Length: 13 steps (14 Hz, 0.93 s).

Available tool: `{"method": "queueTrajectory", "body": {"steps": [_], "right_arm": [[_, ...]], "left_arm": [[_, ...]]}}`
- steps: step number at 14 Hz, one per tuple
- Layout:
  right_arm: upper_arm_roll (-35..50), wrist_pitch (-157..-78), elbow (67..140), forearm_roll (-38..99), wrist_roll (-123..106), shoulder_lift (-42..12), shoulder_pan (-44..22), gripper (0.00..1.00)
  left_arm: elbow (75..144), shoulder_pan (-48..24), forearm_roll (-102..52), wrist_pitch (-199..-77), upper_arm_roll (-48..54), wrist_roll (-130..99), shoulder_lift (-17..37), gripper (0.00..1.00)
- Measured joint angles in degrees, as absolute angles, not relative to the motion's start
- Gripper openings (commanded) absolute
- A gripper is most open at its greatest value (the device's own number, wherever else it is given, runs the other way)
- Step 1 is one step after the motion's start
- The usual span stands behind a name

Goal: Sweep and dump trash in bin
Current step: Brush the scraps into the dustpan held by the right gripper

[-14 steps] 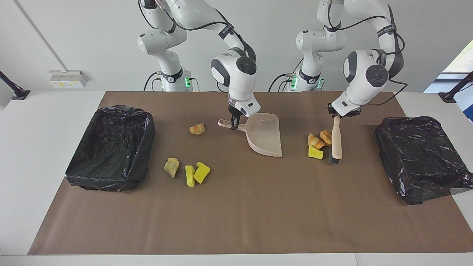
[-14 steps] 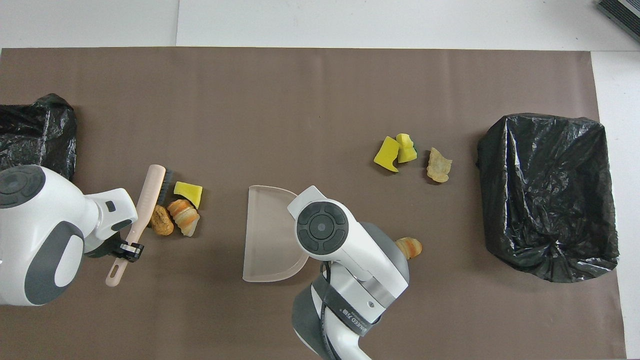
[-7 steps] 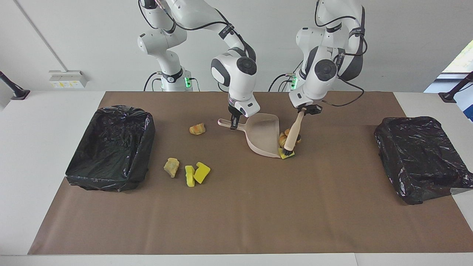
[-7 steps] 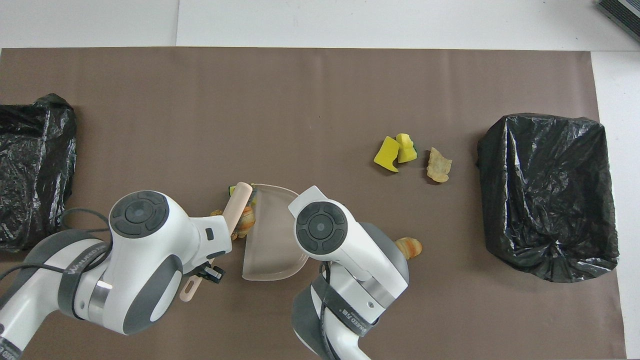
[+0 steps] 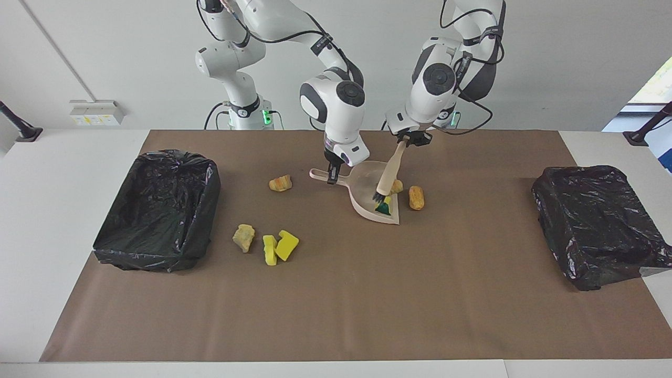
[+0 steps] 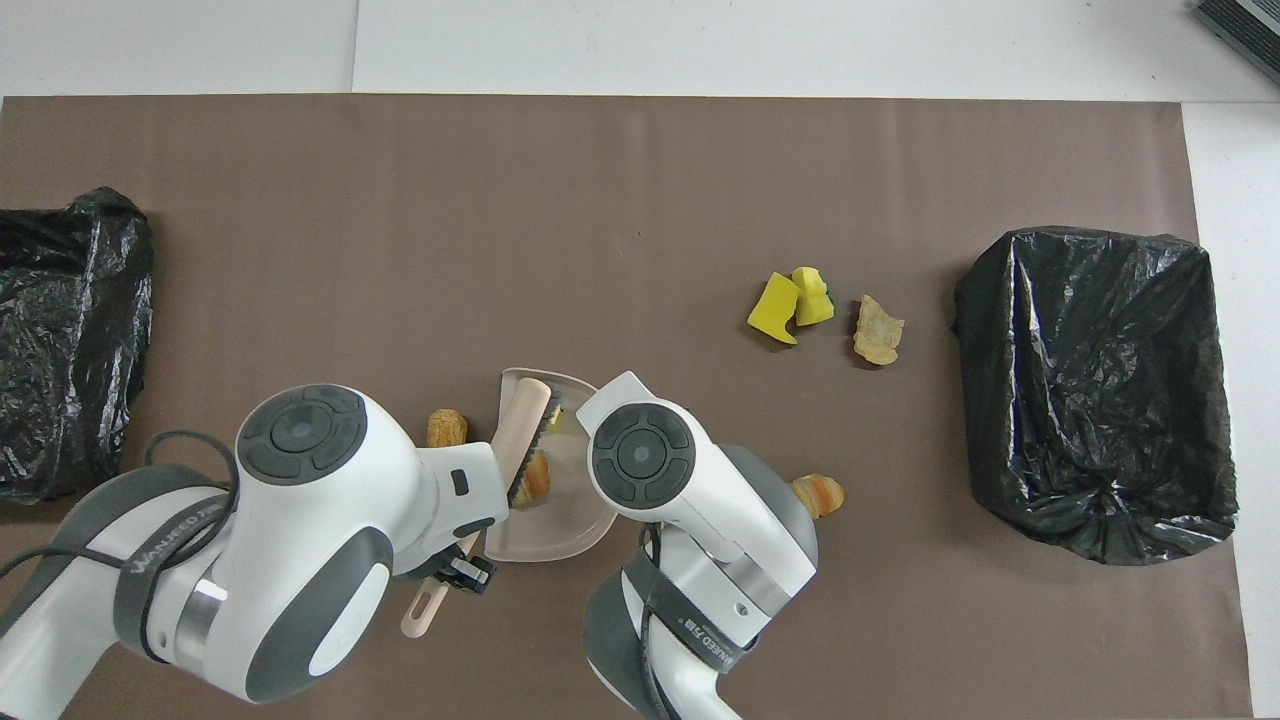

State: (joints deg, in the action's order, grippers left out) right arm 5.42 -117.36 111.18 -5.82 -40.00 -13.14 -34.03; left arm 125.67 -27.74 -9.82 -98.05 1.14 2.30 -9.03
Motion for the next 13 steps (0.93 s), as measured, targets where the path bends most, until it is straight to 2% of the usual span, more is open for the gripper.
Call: {"method": "queueTrajectory", "body": {"steps": [4,7,11,13], "right_arm": [[5.4,-117.4,111.2,-5.8,-40.0,-13.1,-34.0,0.0],[5.4,-117.4,111.2,-5.8,-40.0,-13.1,-34.0,0.0],[5.4,-117.4,111.2,-5.8,-40.0,-13.1,-34.0,0.0],[5.4,-117.4,111.2,-5.8,-40.0,-13.1,-34.0,0.0]], "left_arm": [[125.9,-17.1,-8.9,-96.4,0.5,2.4,-8.9,0.0],[130.2,-11.6,-6.6,-101.2,0.4,2.5,-8.2,0.0],[133.2,-11.4,-6.6,-102.5,1.5,2.4,-8.0,0.0],[134.6,-15.0,-6.7,-102.6,1.9,2.2,-8.0,0.0]]}}
